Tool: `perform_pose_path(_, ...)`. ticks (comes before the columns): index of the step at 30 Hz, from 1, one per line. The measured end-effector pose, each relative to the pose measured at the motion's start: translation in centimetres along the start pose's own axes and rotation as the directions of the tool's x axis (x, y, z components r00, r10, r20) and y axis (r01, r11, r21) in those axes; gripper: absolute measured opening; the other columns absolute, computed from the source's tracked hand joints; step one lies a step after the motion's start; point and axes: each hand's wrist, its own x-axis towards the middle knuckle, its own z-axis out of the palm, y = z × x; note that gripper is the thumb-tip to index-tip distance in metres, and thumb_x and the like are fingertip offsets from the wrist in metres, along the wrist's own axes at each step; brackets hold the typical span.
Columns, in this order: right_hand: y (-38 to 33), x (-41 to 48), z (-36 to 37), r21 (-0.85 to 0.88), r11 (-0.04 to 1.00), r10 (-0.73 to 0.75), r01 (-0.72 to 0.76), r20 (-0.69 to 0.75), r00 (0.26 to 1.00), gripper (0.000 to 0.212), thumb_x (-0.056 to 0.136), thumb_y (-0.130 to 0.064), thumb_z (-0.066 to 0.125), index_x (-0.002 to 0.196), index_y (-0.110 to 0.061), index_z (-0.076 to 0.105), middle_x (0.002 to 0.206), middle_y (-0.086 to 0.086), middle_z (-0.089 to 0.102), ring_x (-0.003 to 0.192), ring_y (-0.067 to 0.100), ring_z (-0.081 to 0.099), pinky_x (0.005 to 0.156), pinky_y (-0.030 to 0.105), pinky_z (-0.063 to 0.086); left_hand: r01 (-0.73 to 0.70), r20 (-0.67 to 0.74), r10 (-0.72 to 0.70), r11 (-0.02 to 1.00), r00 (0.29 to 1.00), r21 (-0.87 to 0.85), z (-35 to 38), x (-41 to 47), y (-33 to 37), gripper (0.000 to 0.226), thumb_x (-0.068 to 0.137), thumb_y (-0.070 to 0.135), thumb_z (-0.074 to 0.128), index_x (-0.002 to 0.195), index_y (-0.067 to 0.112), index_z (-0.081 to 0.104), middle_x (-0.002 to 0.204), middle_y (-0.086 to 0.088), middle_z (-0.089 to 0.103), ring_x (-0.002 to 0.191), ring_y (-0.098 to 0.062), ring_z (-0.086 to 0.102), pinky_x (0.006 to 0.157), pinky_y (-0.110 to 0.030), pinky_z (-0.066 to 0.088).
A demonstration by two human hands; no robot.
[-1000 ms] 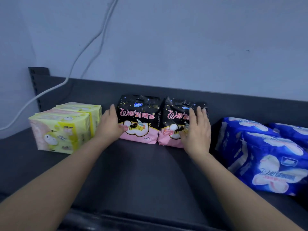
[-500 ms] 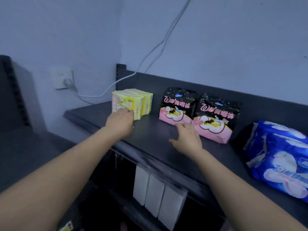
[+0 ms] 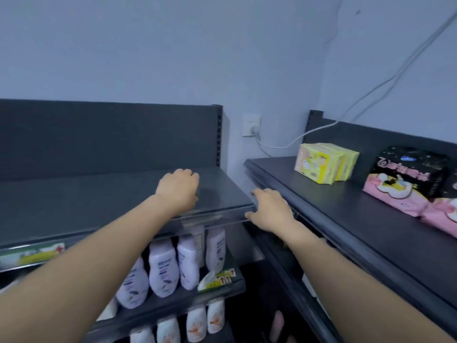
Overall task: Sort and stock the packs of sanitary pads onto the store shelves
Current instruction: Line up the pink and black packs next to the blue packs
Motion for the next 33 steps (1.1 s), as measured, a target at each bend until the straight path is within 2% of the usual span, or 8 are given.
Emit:
perform_pose_path(6,-11.9,1.0,2.5,0.035,0.978,-0.208,0.207,0.056,0.976,0.058,0.088,-0.039,0.064,0.138,-0.017,0.043,0.133,0.009,0.049,0.128,0.029,0.04,0.098,0.04,0.041,0.212,0.047,-0.215,0.975,0.975,0.067,-0.3,-7.8,-10.9,0.038,0.092,0.037,0.058,0.119,0.013,0.048,0.12,-0.005,0.053,0.116,-0.024,0.048,0.086,-0.035,0.041)
perform_pose_path(13,-27.8,0.1,5.6,0.098,0.912,-0.407,0.398,0.097,0.908,0.06,0.089,-0.039,0.064,0.141,-0.018,0.041,0.136,0.008,0.047,0.13,0.028,0.038,0.097,0.04,0.042,0.428,0.073,-0.437,0.897,0.897,0.107,-1.5,-18.2,-24.1,0.043,0.092,0.038,0.058,0.126,0.014,0.047,0.123,-0.004,0.051,0.119,-0.024,0.046,0.086,-0.033,0.039)
perform_pose_path(19,-40.4,-1.9,7.9,0.146,0.85,-0.523,0.506,0.115,0.845,0.062,0.089,-0.039,0.063,0.144,-0.02,0.038,0.139,0.006,0.046,0.132,0.027,0.037,0.1,0.04,0.04,0.515,0.07,-0.531,0.84,0.844,0.17,-1.9,-26.5,-33.6,0.048,0.093,0.04,0.057,0.13,0.014,0.044,0.125,-0.004,0.051,0.12,-0.024,0.046,0.086,-0.033,0.041)
perform_pose_path(23,-48.4,-3.2,9.5,0.197,0.807,-0.583,0.557,0.116,0.804,0.062,0.091,-0.04,0.062,0.144,-0.02,0.037,0.141,0.006,0.044,0.133,0.026,0.036,0.1,0.04,0.04,0.56,0.059,-0.583,0.8,0.81,0.216,-2.2,-31.4,-39.5,0.045,0.091,0.04,0.06,0.125,0.014,0.046,0.123,-0.004,0.051,0.121,-0.025,0.046,0.089,-0.036,0.042)
perform_pose_path(30,-59.1,-5.3,12.1,0.249,0.748,-0.654,0.615,0.117,0.748,0.061,0.09,-0.041,0.062,0.143,-0.021,0.039,0.141,0.005,0.045,0.133,0.026,0.036,0.1,0.039,0.04,0.627,0.062,-0.656,0.741,0.752,0.24,-2.2,-38.0,-47.7,0.031,0.09,0.03,0.057,0.116,0.014,0.049,0.117,-0.005,0.052,0.117,-0.026,0.048,0.086,-0.036,0.043)
perform_pose_path(33,-62.7,-5.4,13.1,0.253,0.725,-0.681,0.64,0.126,0.721,0.06,0.09,-0.041,0.063,0.142,-0.02,0.041,0.139,0.006,0.046,0.132,0.026,0.037,0.1,0.039,0.039,0.663,0.069,-0.694,0.709,0.717,0.239,-1.9,-39.8,-50.7,0.031,0.091,0.027,0.055,0.117,0.013,0.049,0.118,-0.005,0.052,0.118,-0.026,0.047,0.089,-0.037,0.043)
